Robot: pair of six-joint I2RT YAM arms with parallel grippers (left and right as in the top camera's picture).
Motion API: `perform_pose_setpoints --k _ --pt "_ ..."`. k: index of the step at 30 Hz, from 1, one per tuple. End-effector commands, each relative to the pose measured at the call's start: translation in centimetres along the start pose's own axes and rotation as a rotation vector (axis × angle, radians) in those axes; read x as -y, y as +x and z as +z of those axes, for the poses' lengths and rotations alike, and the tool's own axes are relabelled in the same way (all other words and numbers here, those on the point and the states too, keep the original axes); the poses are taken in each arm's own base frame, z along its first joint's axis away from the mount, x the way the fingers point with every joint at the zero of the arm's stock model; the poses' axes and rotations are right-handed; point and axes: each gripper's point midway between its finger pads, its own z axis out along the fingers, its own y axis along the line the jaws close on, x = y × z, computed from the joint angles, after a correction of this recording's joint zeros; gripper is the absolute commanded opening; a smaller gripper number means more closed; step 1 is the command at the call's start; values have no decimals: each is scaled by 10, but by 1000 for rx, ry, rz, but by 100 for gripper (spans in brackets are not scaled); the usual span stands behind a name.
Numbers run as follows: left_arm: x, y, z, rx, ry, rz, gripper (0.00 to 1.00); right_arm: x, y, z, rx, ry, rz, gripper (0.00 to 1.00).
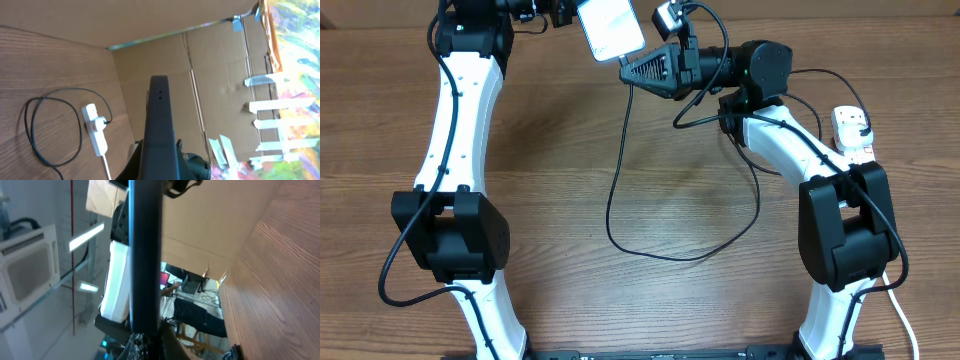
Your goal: Plug charger to phone and switch on socket
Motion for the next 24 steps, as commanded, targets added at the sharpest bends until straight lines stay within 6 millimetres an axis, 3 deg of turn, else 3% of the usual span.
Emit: perform_pose_setpoints --k 1,9,24 --pt "23 15 4 -65 41 43 4 -14 -21 -6 107 -22 -14 4" --pt "25 21 4 -96 55 71 4 -14 -24 -6 124 -24 -6 5" --pt "37 52 8 -252 128 131 4 -15 -22 -6 116 -25 -14 6"
